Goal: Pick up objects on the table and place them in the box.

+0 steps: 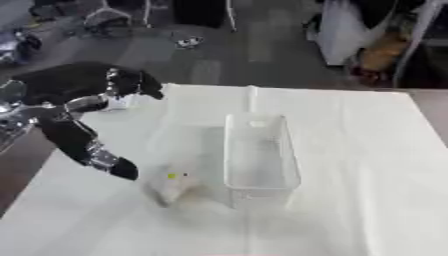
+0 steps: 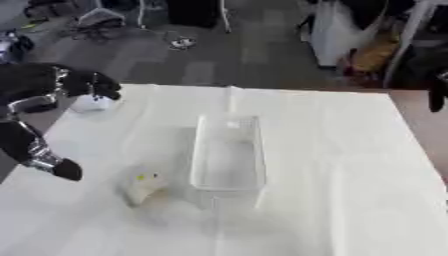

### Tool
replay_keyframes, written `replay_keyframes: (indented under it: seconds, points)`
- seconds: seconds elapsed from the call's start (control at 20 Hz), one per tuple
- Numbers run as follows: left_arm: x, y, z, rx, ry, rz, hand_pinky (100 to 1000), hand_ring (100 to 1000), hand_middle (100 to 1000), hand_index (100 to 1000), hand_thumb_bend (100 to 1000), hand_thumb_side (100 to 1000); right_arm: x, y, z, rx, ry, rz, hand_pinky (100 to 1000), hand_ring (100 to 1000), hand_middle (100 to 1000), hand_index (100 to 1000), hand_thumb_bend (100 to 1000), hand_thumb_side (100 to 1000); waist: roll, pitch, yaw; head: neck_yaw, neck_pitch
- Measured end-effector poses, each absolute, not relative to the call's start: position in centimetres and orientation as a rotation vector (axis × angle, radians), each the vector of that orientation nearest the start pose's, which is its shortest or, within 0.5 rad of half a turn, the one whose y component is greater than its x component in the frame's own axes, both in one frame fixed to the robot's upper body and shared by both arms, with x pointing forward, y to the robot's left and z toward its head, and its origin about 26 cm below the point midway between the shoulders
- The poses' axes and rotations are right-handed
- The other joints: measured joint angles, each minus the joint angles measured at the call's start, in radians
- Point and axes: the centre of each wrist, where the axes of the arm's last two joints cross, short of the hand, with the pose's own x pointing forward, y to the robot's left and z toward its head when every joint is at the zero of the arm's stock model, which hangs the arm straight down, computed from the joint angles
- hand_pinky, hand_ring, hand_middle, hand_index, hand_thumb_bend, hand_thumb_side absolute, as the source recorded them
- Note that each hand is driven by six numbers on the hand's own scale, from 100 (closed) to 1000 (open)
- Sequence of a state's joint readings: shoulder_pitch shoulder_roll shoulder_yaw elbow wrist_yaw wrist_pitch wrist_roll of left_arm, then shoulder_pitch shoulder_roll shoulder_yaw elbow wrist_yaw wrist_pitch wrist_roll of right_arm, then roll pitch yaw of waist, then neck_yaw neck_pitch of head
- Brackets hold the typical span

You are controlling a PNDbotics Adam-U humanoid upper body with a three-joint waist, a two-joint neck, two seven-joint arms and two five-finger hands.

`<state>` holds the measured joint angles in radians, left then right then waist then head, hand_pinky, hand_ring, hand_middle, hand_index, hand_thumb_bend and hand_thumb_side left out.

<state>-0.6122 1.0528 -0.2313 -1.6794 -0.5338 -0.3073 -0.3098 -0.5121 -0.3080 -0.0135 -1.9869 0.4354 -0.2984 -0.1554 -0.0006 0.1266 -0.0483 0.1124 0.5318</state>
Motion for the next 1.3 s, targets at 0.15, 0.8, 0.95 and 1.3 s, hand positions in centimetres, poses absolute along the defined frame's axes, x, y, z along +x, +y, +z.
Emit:
replay_keyframes:
  seconds: [0.15,0.8,0.95,1.3]
  points:
    - [35.7,35.1,30.0,-1.494,2.102,2.470,778,760,826,891,995,1000,31.4,-23.6,26.0,0.748,3.245,-0.600,140,410,506,594,462,1000,0.001,0.000,-0.005,0.009,0.000]
    - [39.6,36.7,28.0,-1.533,1.936,2.573,823,756,815,894,1000,1000,31.5,-23.0,26.4,0.741,3.235,-0.678,142,415,505,591,478,1000,0.007,0.006,-0.021,0.029,0.000]
    - [40.2,36.8,27.6,-1.528,1.906,2.626,725,741,810,889,1000,1000,31.5,-23.0,26.4,0.741,3.236,-0.682,142,415,506,591,477,1000,0.008,0.006,-0.023,0.031,-0.001]
    - [41.4,36.6,26.5,-1.516,1.878,2.754,464,681,782,867,1000,1000,31.5,-22.9,26.4,0.735,3.241,-0.676,141,415,506,591,477,1000,0.008,0.007,-0.024,0.039,-0.002]
